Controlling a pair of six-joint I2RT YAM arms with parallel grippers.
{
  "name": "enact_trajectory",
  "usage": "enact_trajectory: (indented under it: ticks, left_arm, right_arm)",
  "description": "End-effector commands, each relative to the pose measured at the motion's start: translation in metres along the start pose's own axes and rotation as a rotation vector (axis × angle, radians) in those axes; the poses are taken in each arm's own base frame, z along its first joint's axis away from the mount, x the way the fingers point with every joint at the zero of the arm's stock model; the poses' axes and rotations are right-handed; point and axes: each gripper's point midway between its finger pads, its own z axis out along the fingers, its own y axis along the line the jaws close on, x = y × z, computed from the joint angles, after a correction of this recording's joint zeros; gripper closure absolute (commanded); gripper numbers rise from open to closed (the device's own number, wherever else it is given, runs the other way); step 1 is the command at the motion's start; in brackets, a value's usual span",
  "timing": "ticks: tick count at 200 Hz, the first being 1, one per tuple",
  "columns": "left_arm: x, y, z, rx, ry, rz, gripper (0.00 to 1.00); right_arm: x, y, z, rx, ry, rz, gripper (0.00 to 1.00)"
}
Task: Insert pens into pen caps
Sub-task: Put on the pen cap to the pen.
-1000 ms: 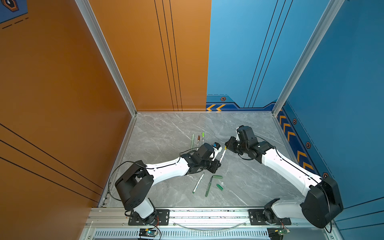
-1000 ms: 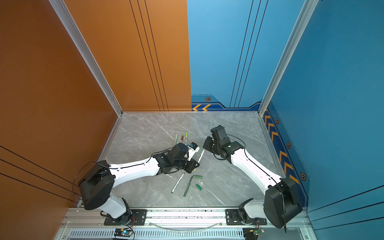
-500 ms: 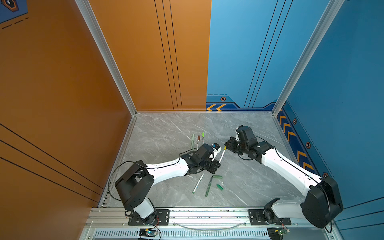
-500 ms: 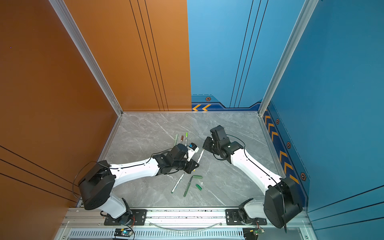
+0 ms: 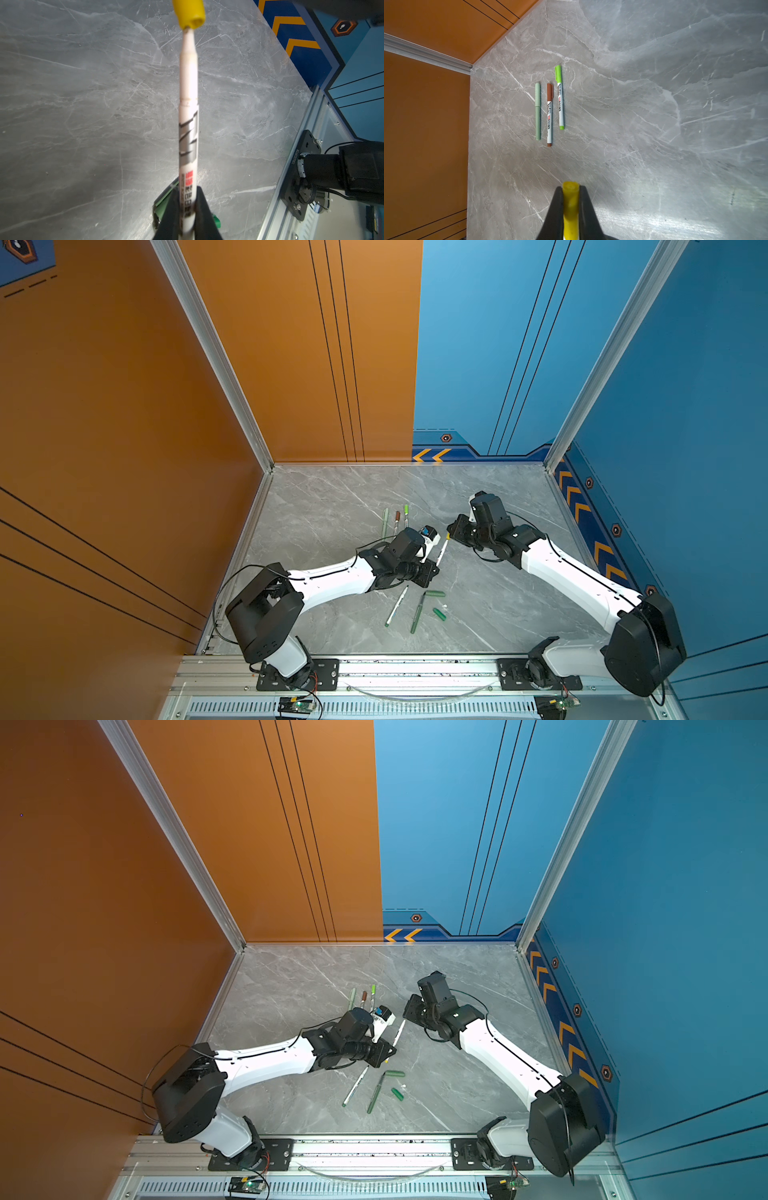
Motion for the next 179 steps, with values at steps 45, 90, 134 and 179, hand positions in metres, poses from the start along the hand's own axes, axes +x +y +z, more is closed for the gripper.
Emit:
enact_trajectory:
  ticks: [45, 90, 134, 179]
  left_arm:
    - [-0.014, -0.001, -0.011, 0.007, -0.054, 0.0, 1.0]
    - [-0.017, 0.001, -0.01, -0.003, -0.068, -0.008, 1.0]
    - [-0.04, 0.003, -0.018, -0.021, -0.153, -0.013, 1.0]
    - [-0.071, 0.004, -0.03, -0.024, -0.233, 0.016, 1.0]
  right_arm:
    - [0.005, -0.011, 0.007, 0.043, -0.006, 0.007, 0.94]
    - [0.009, -0.005, 0.005, 0.017, 0.011, 0.009, 0.94]
    - [0.034, -0.004, 0.01, 0.011, 0.072, 0.004, 0.94]
    - [0.059, -0.015, 0.019, 0.032, 0.132, 0.005, 0.96]
